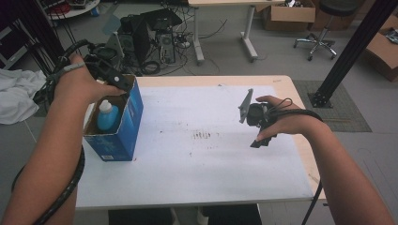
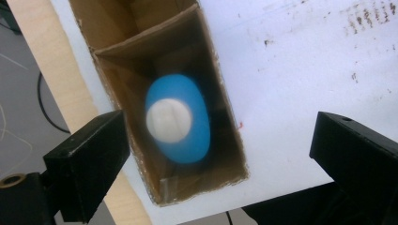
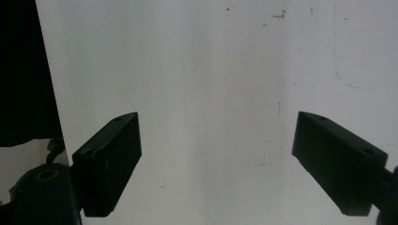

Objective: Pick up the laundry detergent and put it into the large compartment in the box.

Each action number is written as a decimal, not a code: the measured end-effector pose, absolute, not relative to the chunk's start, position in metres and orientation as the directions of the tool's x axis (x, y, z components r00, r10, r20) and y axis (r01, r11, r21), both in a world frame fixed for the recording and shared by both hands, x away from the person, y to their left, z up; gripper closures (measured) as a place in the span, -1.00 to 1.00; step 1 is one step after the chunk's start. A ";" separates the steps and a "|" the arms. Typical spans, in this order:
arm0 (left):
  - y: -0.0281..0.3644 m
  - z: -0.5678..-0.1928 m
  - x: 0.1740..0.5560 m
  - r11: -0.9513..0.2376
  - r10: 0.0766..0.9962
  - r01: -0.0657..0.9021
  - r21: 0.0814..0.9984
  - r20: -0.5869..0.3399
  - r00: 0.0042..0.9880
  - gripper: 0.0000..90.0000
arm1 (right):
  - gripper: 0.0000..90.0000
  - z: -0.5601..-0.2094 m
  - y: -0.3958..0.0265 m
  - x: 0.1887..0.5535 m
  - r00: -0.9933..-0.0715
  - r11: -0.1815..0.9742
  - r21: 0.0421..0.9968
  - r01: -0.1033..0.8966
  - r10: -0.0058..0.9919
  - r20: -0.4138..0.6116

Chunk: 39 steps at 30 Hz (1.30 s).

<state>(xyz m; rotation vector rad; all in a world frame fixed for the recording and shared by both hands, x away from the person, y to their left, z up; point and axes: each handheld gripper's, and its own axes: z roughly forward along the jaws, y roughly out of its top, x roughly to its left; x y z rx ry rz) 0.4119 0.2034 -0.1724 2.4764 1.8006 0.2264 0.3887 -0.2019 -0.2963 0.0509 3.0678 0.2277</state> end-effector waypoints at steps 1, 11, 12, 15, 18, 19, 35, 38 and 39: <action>0.203 -0.171 0.412 -0.312 0.950 0.939 0.145 0.078 0.304 -0.90 | -0.64 -0.296 -0.202 0.388 -0.997 0.988 0.152 0.031 0.041 -0.062; 0.179 -0.159 0.408 -0.441 0.898 0.879 0.183 0.093 0.431 -1.00 | -0.64 -0.296 -0.205 0.388 -0.997 0.988 0.153 0.038 0.047 -0.062; 0.175 -0.159 0.408 -0.471 0.882 0.863 0.183 0.094 0.462 -1.00 | -0.64 -0.296 -0.205 0.388 -0.997 0.988 0.151 0.034 0.044 -0.063; 0.161 -0.160 0.407 -0.578 0.816 0.791 0.202 0.106 0.569 -1.00 | -0.64 -0.295 -0.206 0.389 -0.997 0.987 0.153 0.039 0.049 -0.060; 0.145 -0.165 0.405 -0.677 0.732 0.704 0.216 0.102 0.673 -1.00 | -0.64 -0.295 -0.207 0.390 -0.997 0.988 0.146 0.045 0.054 -0.057; 0.142 -0.168 0.405 -0.697 0.712 0.685 0.212 0.093 0.696 -1.00 | -0.64 -0.295 -0.208 0.391 -0.997 0.989 0.142 0.044 0.053 -0.057; 0.085 -0.200 0.396 -0.935 0.310 0.300 0.187 0.025 0.950 -1.00 | -0.64 -0.286 -0.211 0.398 -0.995 0.991 0.117 0.069 0.077 -0.060; 0.080 -0.203 0.391 -0.958 0.238 0.231 0.171 0.017 0.971 -1.00 | -0.64 -0.283 -0.209 0.398 -0.995 0.991 0.111 0.073 0.080 -0.060; 0.078 -0.205 0.389 -0.963 0.214 0.208 0.172 0.011 0.977 -1.00 | -0.64 -0.283 -0.209 0.398 -0.995 0.991 0.110 0.073 0.080 -0.057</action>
